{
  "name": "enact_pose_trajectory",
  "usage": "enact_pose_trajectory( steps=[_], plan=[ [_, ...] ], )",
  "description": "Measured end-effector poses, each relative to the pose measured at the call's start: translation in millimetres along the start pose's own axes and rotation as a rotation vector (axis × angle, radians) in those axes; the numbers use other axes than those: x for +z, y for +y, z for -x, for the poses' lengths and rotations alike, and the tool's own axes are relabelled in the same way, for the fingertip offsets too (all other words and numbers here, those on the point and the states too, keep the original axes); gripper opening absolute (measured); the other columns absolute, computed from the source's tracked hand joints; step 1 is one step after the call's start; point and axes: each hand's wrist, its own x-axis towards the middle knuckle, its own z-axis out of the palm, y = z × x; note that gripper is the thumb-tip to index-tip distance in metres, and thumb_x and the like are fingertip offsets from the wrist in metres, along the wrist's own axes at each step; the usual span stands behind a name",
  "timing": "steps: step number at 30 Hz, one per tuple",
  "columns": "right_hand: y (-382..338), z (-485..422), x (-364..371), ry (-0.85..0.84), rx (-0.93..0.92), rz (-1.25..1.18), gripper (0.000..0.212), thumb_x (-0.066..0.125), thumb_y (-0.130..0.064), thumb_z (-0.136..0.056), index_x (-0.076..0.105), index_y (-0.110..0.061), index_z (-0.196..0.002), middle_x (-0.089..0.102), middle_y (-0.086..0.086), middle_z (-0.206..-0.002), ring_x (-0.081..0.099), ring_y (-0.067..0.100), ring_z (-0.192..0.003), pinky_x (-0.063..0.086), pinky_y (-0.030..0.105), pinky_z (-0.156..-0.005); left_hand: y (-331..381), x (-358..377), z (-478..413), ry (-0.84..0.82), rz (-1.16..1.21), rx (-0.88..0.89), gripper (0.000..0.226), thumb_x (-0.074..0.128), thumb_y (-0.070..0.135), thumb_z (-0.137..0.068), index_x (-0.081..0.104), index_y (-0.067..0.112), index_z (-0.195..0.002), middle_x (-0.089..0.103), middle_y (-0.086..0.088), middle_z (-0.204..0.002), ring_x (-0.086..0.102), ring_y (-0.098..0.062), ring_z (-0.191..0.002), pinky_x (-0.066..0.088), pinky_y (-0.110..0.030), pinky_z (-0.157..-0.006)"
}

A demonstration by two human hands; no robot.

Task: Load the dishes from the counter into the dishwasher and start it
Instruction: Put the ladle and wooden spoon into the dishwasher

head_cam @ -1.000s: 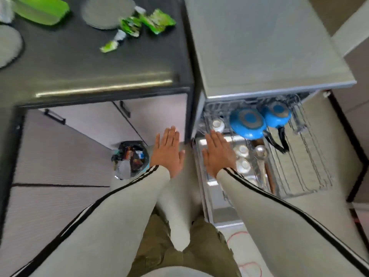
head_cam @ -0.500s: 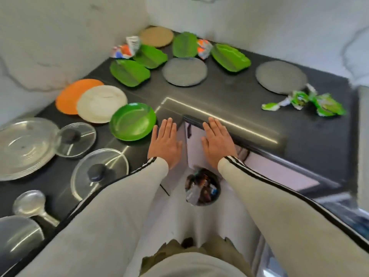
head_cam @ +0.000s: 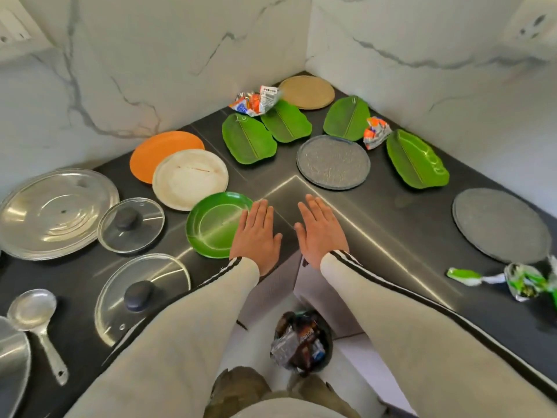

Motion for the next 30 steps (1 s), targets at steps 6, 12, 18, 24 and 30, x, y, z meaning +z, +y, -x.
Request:
enact_pose_trajectory(
  steps=[6, 12, 18, 24, 30],
  plan=[
    [8, -35, 4, -0.03, -0.017, -0.002, 0.055, 0.03, -0.04, -0.104, 0.029, -0.016, -0.154, 0.017, 0.005, -0.164, 0.011, 0.02, -0.151, 0.015, 0.04, -0.123, 0, -3, -38, -0.004, 0.041, -0.026, 0.069, 0.03, 0.046, -0.102, 0.01, 0.011, -0.158, 0.002, -0.007, -0.167, -0.005, -0.022, -0.153, 0.0, -0.043, -0.125],
    [21, -58, 3, 0.008, 0.149, -0.045, 0.055, 0.032, -0.041, -0.103, 0.032, -0.017, -0.152, 0.021, 0.004, -0.163, 0.017, 0.02, -0.15, 0.018, 0.04, -0.122, 8, -1, -88, -0.035, 0.095, 0.057, 0.069, 0.033, 0.043, -0.102, 0.009, 0.009, -0.158, 0.003, -0.011, -0.166, -0.002, -0.025, -0.153, 0.0, -0.041, -0.125],
    [68, -50, -8, 0.027, 0.343, -0.063, 0.054, 0.036, -0.039, -0.103, 0.031, -0.019, -0.153, 0.023, 0.004, -0.162, 0.019, 0.021, -0.15, 0.016, 0.04, -0.123, 55, 9, -123, -0.113, 0.132, 0.183, 0.073, 0.038, 0.042, -0.101, 0.01, 0.007, -0.158, 0.007, -0.013, -0.166, 0.002, -0.028, -0.153, 0.006, -0.043, -0.125],
    [112, -46, -13, 0.021, 0.366, -0.063, 0.053, 0.039, -0.038, -0.102, 0.034, -0.019, -0.151, 0.026, 0.004, -0.161, 0.022, 0.023, -0.149, 0.017, 0.041, -0.122, 90, 15, -136, -0.125, 0.129, 0.152, 0.071, 0.039, 0.042, -0.101, 0.011, 0.009, -0.157, 0.007, -0.012, -0.166, 0.002, -0.029, -0.153, 0.007, -0.045, -0.125],
    [148, -46, -18, 0.008, 0.307, -0.052, 0.053, 0.038, -0.039, -0.102, 0.035, -0.019, -0.151, 0.025, 0.005, -0.161, 0.022, 0.024, -0.148, 0.017, 0.042, -0.122, 116, 21, -135, -0.123, 0.1, 0.066, 0.071, 0.038, 0.043, -0.101, 0.011, 0.009, -0.157, 0.006, -0.013, -0.166, 0.003, -0.03, -0.153, 0.009, -0.046, -0.124]
  ],
)
